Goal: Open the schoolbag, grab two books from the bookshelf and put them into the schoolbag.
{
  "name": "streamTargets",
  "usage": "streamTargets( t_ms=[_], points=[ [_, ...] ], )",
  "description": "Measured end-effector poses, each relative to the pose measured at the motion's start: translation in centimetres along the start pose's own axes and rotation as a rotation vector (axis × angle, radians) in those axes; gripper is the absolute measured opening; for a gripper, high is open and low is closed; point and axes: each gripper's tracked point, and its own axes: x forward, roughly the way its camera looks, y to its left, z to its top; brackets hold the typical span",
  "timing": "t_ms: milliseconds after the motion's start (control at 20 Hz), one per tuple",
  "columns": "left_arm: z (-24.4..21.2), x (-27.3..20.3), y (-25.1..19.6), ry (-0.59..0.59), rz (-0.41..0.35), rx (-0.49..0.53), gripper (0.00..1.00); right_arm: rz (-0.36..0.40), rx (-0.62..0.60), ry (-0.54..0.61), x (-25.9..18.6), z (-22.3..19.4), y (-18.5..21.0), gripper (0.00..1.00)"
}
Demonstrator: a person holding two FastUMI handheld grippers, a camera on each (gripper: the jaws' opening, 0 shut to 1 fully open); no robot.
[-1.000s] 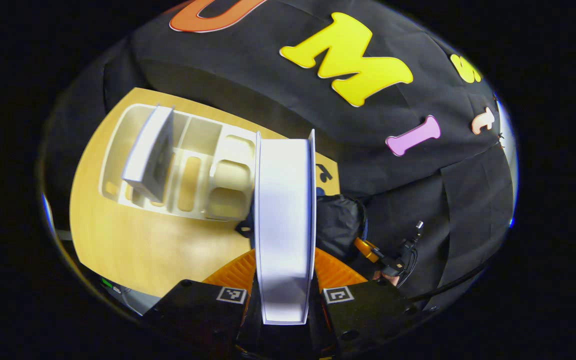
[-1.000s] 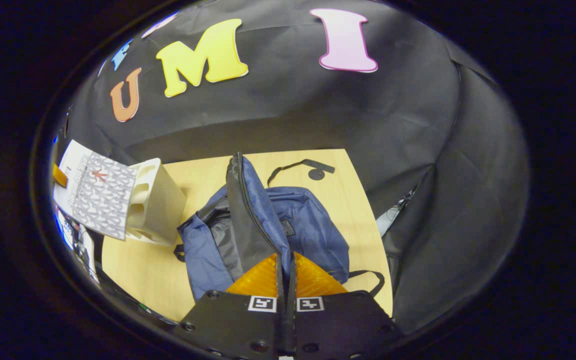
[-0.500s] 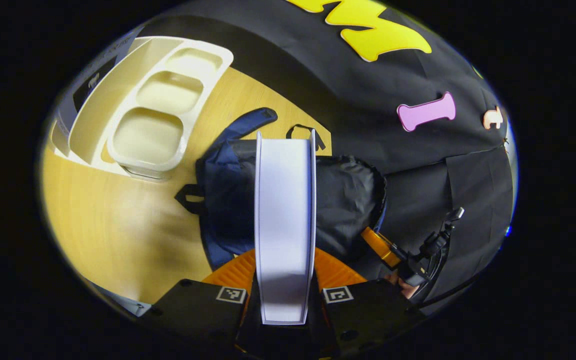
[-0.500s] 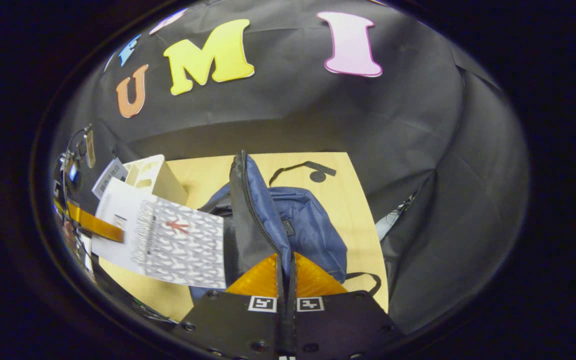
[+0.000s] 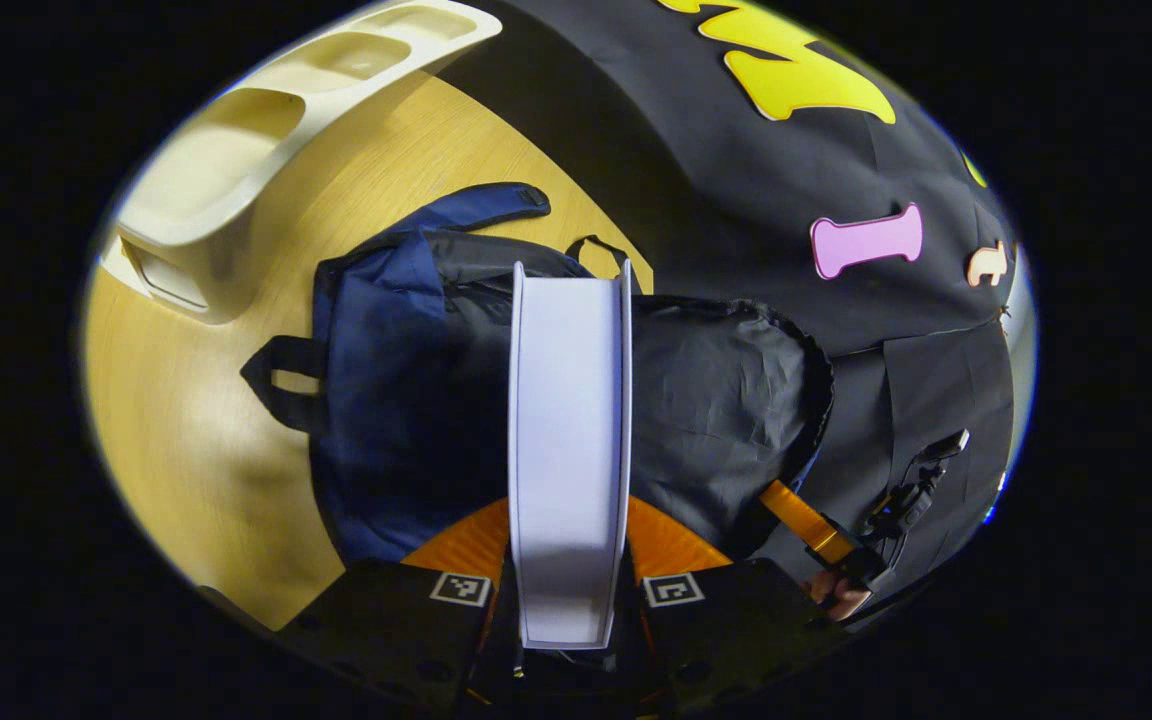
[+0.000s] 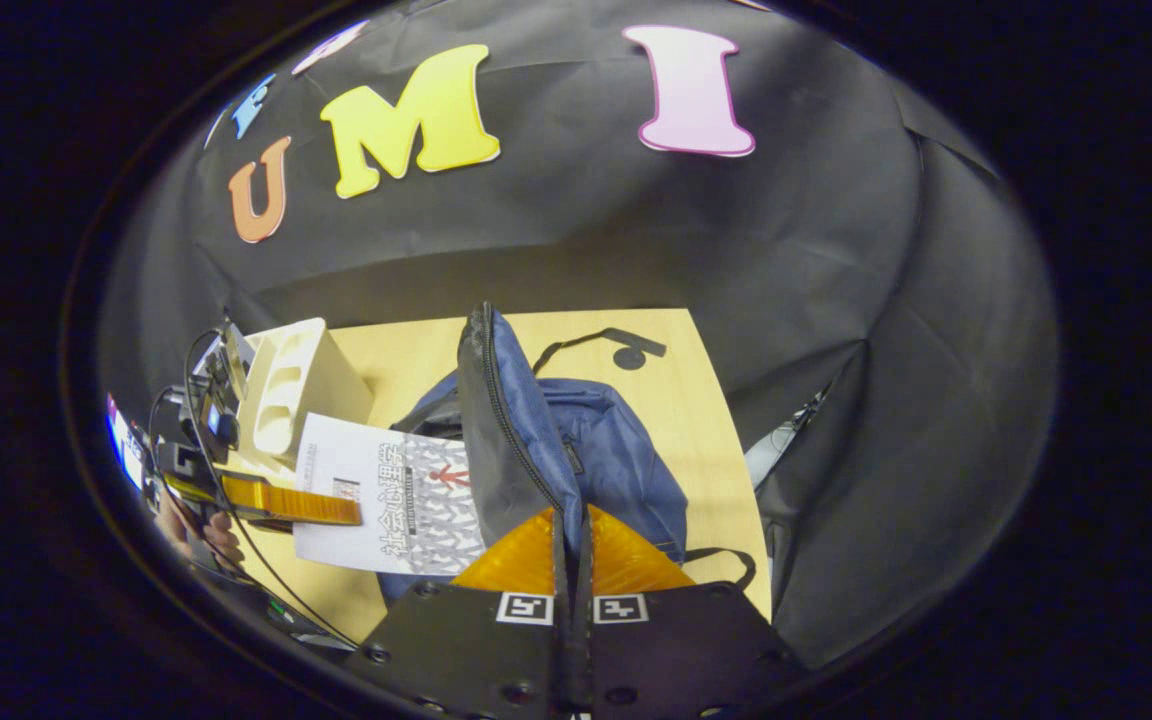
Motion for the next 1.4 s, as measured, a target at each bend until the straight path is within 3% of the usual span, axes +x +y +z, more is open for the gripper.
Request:
streamTargets(
  t_ms=[300,400,550,600,650,750,800,850,900,950,1050,1150,1200,1300,1350,1400],
  points=[
    [0.1,4.1,-0.4,0.002,-0.071,0.009,0.41,-0.010,-0.005,-0.010,-0.3,0.8,-0.3,0.00],
    [0.1,5.0,-0.2,0.003,-0.097,-0.020,0.38,-0.013,-0.008,-0.014,-0.1,1.1,-0.3,0.00],
    [0.3,6.2,0.6,-0.001,-0.134,-0.089,0.41,-0.014,-0.014,-0.016,0.0,1.4,0.0,0.00],
    [0.2,6.6,0.7,0.001,-0.146,-0.101,0.34,-0.015,-0.017,-0.017,0.1,1.5,0.1,0.00],
    [0.0,6.9,0.7,0.005,-0.155,-0.107,0.41,-0.015,-0.020,-0.016,0.1,1.5,0.1,0.00],
    [-0.2,7.6,0.7,0.013,-0.164,-0.106,0.41,-0.016,-0.022,-0.015,0.2,1.6,0.4,0.00],
    [-0.2,7.8,0.7,0.016,-0.166,-0.104,0.34,-0.017,-0.021,-0.016,0.2,1.7,0.4,0.00],
    [-0.2,8.0,0.6,0.022,-0.166,-0.104,0.34,-0.017,-0.019,-0.016,0.2,1.7,0.4,0.00],
    [-0.1,8.1,0.7,0.026,-0.166,-0.107,0.42,-0.017,-0.018,-0.016,0.2,1.7,0.3,0.00],
    [-0.1,8.2,0.8,0.029,-0.166,-0.112,0.42,-0.017,-0.016,-0.016,0.3,1.7,0.3,0.00],
    [-0.2,8.2,1.3,0.028,-0.147,-0.105,0.45,-0.016,-0.007,-0.016,0.3,1.7,0.3,0.00],
    [-0.3,8.4,2.6,0.039,-0.065,-0.073,0.51,-0.015,-0.004,-0.012,0.5,1.5,0.3,0.00],
    [-0.4,8.4,3.2,0.044,-0.020,-0.062,0.46,-0.010,0.000,-0.007,0.6,1.3,0.4,0.00],
    [-0.2,8.3,4.9,0.067,0.084,-0.046,0.84,-0.005,0.002,0.000,0.9,1.1,0.7,0.00],
    [-0.4,8.2,5.6,0.078,0.137,-0.038,0.75,-0.004,0.001,0.001,1.0,1.0,0.8,0.00],
    [-0.3,7.8,6.3,0.084,0.179,-0.030,0.79,-0.003,0.000,0.004,1.1,1.1,0.9,0.00]
  ],
)
